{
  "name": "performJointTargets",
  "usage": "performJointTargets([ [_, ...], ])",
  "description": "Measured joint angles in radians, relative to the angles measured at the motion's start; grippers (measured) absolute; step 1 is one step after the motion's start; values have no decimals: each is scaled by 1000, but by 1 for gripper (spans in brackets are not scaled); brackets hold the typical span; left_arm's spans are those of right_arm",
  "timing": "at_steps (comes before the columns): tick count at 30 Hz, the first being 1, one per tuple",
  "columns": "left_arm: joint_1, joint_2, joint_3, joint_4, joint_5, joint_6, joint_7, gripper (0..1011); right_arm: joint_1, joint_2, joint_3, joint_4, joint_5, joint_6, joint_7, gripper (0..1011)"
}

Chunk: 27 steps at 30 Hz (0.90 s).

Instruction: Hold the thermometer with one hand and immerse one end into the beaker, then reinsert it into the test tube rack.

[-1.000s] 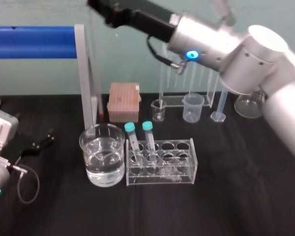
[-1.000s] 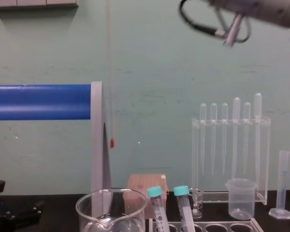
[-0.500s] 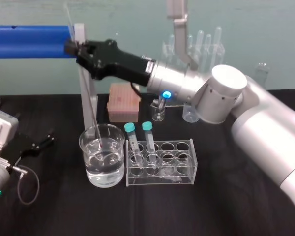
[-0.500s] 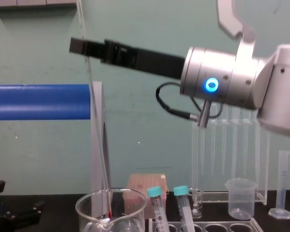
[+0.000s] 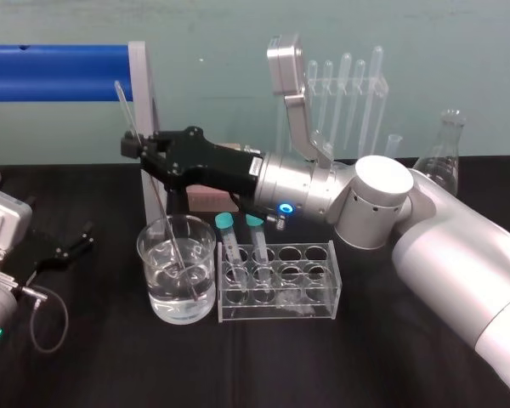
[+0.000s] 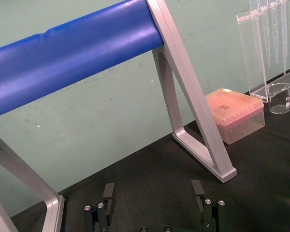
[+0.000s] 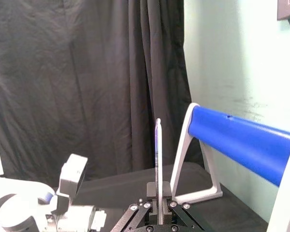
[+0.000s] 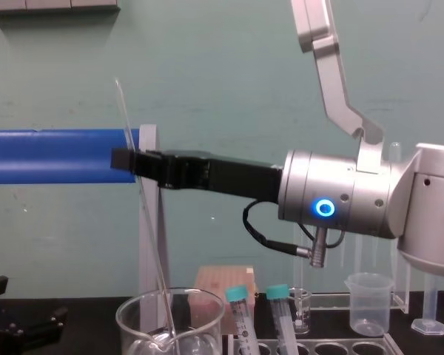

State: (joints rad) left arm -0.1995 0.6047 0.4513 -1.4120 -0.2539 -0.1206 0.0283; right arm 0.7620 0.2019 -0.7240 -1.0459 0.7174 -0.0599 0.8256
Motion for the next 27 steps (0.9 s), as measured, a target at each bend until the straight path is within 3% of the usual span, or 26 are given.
performJointTargets([
  [27, 0, 0, 0, 0, 0, 0, 0, 1008, -29, -5, 40, -20, -35, 24, 1, 60],
])
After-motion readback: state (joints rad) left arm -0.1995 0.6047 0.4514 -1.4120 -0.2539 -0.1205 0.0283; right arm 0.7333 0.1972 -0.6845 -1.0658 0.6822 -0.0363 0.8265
